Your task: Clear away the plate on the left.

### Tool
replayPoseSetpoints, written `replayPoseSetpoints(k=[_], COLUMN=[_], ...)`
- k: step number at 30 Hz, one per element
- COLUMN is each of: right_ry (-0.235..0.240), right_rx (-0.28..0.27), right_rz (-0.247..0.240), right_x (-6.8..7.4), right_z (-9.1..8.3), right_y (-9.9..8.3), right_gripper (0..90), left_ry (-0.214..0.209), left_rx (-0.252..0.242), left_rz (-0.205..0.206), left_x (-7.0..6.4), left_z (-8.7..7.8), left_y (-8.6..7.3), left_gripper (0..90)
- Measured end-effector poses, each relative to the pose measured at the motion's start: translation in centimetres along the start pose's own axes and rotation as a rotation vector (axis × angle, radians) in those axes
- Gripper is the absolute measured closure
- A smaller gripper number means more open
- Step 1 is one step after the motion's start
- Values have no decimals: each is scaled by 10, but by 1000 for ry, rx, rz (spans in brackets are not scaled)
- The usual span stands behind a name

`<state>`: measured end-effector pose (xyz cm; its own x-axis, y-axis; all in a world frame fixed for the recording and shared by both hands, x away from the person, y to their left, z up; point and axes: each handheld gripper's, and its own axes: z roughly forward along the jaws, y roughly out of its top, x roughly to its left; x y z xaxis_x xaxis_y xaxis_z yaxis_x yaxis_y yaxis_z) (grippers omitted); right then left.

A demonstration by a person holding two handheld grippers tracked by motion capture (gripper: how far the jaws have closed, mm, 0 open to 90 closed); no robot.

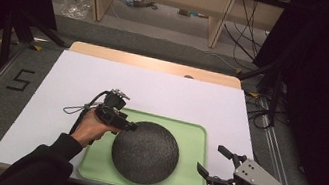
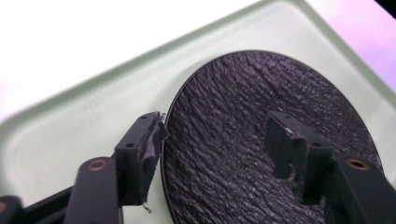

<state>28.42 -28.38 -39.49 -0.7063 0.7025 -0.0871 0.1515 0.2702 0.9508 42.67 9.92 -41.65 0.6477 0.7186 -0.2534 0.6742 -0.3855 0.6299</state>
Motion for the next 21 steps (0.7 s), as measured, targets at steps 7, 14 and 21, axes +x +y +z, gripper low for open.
replayPoseSetpoints(k=[7,14,21], right_ry=[1,-1,-2], right_rx=[2,2,0], right_rz=[0,2,3], right_x=[0,0,0], right_z=[0,0,0], right_y=[0,0,0], right_gripper=[173,173,173], left_ry=[9,-8,-29], left_rx=[-112,-246,-301], left_rz=[41,47,47], left_x=[-4,-8,-9], left_z=[-15,-33,-46], left_y=[-5,-11,-20], left_gripper=[292,250,243])
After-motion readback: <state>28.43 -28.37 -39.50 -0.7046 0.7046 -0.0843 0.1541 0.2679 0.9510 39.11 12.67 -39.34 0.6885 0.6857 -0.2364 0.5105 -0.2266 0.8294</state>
